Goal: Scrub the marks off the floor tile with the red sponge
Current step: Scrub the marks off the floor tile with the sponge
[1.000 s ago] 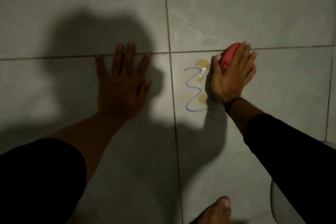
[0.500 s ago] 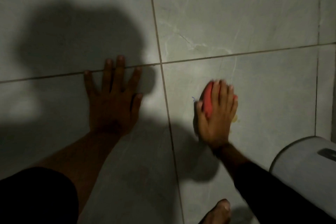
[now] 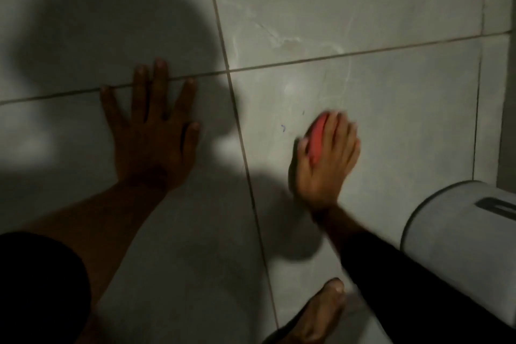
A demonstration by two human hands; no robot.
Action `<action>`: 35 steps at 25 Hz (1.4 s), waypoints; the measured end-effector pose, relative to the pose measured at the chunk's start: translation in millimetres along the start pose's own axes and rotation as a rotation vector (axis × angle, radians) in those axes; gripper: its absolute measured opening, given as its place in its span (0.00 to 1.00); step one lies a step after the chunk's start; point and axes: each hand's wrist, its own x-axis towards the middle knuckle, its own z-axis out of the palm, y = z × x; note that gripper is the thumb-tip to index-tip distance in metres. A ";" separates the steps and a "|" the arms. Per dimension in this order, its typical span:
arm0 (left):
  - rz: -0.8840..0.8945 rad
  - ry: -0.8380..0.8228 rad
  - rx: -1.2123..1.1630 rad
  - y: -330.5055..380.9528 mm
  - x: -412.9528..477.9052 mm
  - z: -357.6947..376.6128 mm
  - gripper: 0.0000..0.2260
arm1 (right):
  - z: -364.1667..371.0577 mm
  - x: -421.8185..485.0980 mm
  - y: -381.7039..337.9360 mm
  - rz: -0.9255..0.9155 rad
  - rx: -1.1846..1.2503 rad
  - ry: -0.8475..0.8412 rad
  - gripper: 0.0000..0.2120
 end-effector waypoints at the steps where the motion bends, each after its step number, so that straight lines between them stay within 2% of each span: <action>1: 0.004 0.005 -0.001 -0.3 0.1 2.1 0.32 | -5.4 50.3 -21.3 0.048 0.032 0.076 0.36; 2: 0.001 0.011 0.008 -1.2 -0.8 3.9 0.32 | -7.2 88.5 -41.5 -0.004 0.033 0.102 0.36; 4: -0.008 0.018 0.027 -2.5 -1.3 7.9 0.32 | 6.7 95.2 -72.0 -0.256 0.002 0.210 0.37; 5: -0.011 0.011 0.025 -4.7 -1.3 8.0 0.32 | 18.5 63.2 -74.9 -0.361 -0.010 0.183 0.37; 7: -0.019 -0.003 0.014 -4.5 -1.5 4.1 0.33 | 27.2 -31.2 -48.1 -0.406 -0.049 0.047 0.35; 8: -0.016 -0.004 0.025 -2.8 -1.0 3.3 0.33 | 25.6 -59.7 -19.2 -0.334 -0.062 -0.006 0.35; 10: -0.012 -0.004 0.044 -2.1 -1.7 1.2 0.32 | 17.7 -46.9 38.5 -0.117 -0.003 -0.024 0.37; 12: 0.000 -0.002 0.028 0.3 -0.9 0.8 0.32 | 0.0 26.3 72.4 0.203 0.112 0.083 0.40; 13: 0.000 0.000 0.023 0.5 -0.6 1.1 0.31 | -7.3 56.3 76.2 0.297 0.128 0.139 0.41; 14: -0.006 -0.002 0.018 -0.8 -0.8 1.1 0.31 | -8.6 69.9 72.2 0.316 0.133 0.161 0.40; 16: -0.019 -0.015 -0.017 -0.4 -2.3 -0.8 0.31 | 6.4 39.6 59.6 0.202 0.092 0.159 0.39; 19: -0.026 -0.021 -0.029 1.1 -2.7 -4.3 0.32 | 33.1 -105.5 39.8 0.177 -0.088 -0.027 0.36; 22: -0.021 -0.030 -0.049 2.0 0.2 -7.6 0.32 | 28.5 -190.8 18.7 0.288 -0.228 -0.191 0.32; 24: -0.025 -0.037 -0.041 -0.1 -0.2 -7.6 0.32 | 23.3 -203.5 5.0 0.197 -0.255 -0.227 0.31; 26: -0.027 -0.043 -0.037 0.4 -2.1 -6.7 0.32 | 20.0 -182.6 -21.3 0.011 -0.138 -0.183 0.31; 28: -0.021 -0.031 -0.023 1.9 -1.9 -5.3 0.32 | 20.7 -118.5 -69.7 -0.155 0.001 -0.008 0.31; 31: -0.004 -0.023 -0.013 -1.2 0.1 -1.7 0.32 | 16.0 -4.6 -134.5 -0.363 0.162 0.104 0.34; 33: -0.004 -0.005 0.003 -1.5 -0.5 1.2 0.31 | 21.4 12.5 -138.4 -0.381 0.167 0.129 0.35; 35: -0.011 0.003 0.008 -2.8 -1.6 0.6 0.31 | 21.3 -27.6 -111.1 -0.395 0.115 0.065 0.33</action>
